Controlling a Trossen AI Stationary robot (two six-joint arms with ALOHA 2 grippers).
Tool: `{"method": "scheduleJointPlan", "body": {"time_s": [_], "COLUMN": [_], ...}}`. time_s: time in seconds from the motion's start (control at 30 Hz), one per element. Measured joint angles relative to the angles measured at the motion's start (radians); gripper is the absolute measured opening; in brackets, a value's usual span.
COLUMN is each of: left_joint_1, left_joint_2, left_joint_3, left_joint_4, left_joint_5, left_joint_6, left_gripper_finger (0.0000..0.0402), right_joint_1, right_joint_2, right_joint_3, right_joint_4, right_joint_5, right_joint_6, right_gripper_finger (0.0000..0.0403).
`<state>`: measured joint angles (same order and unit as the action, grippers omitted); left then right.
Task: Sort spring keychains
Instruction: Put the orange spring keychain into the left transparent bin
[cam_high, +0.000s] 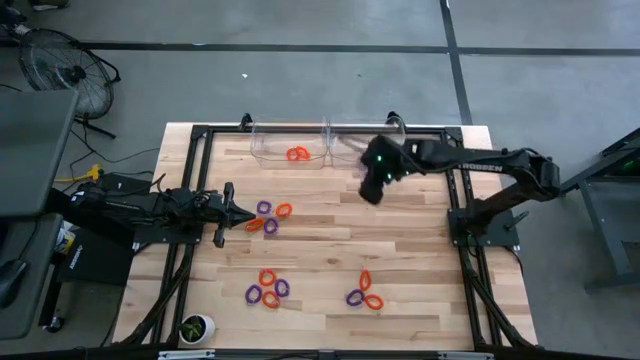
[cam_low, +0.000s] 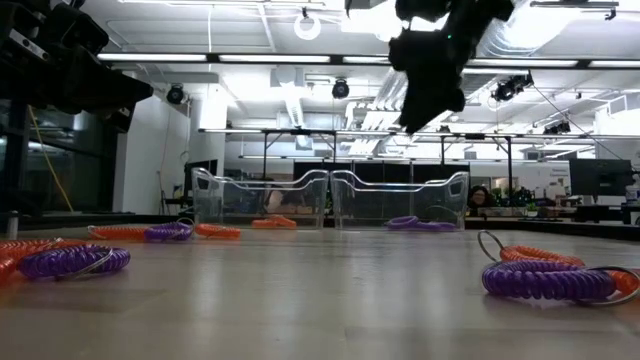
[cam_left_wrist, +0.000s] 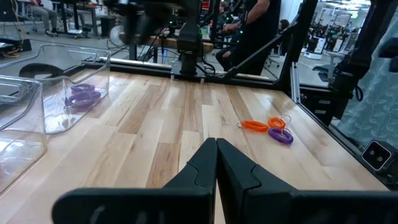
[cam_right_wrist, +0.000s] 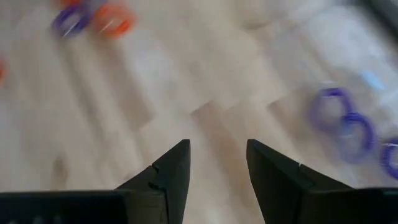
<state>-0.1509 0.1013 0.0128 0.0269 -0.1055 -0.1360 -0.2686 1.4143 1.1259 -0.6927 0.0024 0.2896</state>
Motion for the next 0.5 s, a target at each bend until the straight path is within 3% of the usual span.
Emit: {"method": "scheduleJointPlan", "body": {"time_s": [0.2, 0.5], "left_joint_1": [0.0, 0.0], "left_joint_2": [0.0, 0.0], "left_joint_3": [0.0, 0.0], "left_joint_4": [0.0, 0.0], "left_joint_5": [0.0, 0.0], "left_joint_6": [0.0, 0.0], "left_gripper_finger": [0.0, 0.0], "right_joint_1": [0.17, 0.428], "right_joint_2": [-0.004, -0.004], "right_joint_3": [-0.007, -0.088], "right_joint_4": [-0.069, -0.045], "right_joint_5": [-0.068, -0.148], "right_joint_6": [-0.126, -0.46], "right_gripper_finger": [0.0152, 0.0152]}}
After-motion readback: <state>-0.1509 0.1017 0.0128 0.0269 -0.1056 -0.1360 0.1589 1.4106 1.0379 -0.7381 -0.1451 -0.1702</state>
